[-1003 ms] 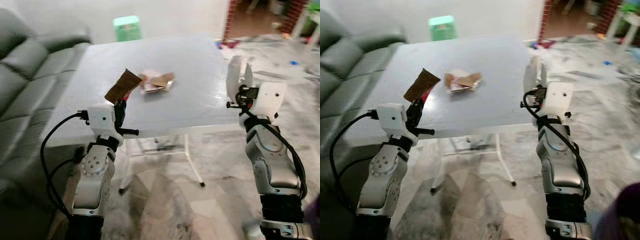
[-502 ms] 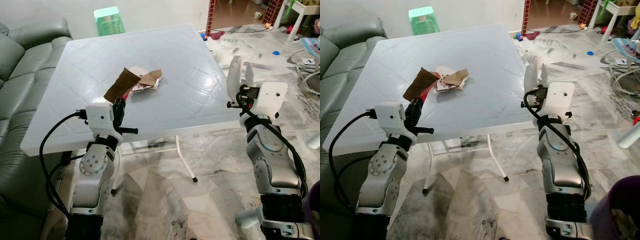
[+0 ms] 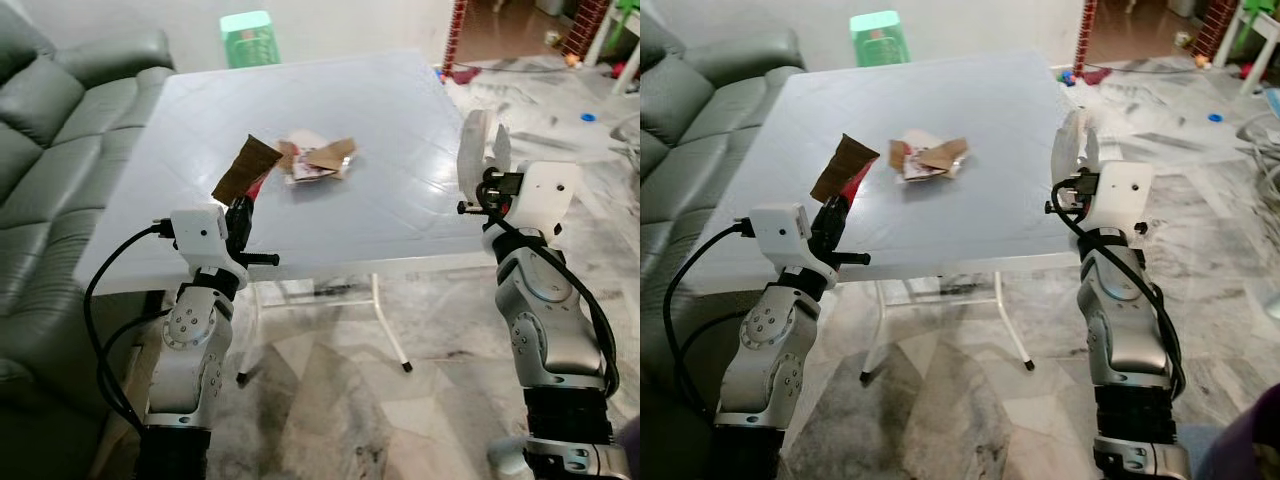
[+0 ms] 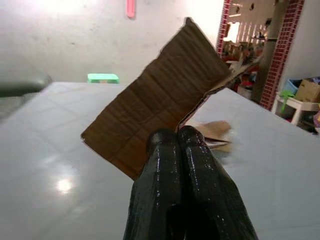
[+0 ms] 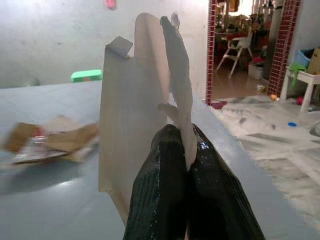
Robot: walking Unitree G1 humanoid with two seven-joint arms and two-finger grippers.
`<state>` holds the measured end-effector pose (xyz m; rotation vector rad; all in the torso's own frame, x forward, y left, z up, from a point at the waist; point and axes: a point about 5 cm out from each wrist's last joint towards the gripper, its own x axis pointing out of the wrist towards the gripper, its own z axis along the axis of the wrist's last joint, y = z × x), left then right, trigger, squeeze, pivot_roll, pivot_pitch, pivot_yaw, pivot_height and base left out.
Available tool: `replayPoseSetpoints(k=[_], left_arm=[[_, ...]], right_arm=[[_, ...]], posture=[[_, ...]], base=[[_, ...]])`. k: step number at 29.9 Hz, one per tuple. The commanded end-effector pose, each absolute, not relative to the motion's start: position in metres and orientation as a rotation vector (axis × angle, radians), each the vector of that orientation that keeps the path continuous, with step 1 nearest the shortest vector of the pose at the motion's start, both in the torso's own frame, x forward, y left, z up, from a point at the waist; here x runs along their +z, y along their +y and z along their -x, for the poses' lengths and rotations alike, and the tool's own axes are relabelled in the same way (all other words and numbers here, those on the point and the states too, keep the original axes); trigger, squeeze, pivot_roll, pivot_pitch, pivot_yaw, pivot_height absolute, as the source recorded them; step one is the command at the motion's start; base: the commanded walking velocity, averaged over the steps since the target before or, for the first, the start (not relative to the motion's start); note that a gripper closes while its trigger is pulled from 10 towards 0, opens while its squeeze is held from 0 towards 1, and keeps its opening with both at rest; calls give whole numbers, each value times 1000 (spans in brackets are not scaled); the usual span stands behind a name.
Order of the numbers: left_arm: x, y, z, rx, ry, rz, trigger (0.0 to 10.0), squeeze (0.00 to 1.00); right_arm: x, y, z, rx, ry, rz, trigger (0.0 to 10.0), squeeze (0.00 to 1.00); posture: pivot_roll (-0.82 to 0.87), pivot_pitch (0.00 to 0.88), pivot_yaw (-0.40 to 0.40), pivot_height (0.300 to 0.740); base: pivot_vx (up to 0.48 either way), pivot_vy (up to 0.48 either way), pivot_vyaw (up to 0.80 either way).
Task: Picking trash to rubbish bin
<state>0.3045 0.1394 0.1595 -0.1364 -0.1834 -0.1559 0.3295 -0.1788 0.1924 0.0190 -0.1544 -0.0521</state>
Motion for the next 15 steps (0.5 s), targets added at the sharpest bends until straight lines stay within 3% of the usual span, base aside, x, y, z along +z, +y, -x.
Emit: replayPoseSetpoints(k=[1, 8, 15], left_arm=[[161, 146, -305, -145, -181, 122, 0, 0], [161, 146, -306, -149, -181, 113, 0, 0], [163, 146, -305, -156, -198, 105, 0, 0]], right_arm=[[199, -172, -330, -23, -180, -23, 10000, 0], [199, -173, -331, -29, -178, -21, 10000, 0], [199, -175, -332, -38, -176, -21, 10000, 0]], posture=[[-55, 37, 73, 740], [-51, 34, 76, 740], [-50, 31, 77, 740]], base=[[0, 480, 0], [0, 432, 0], [0, 0, 0]])
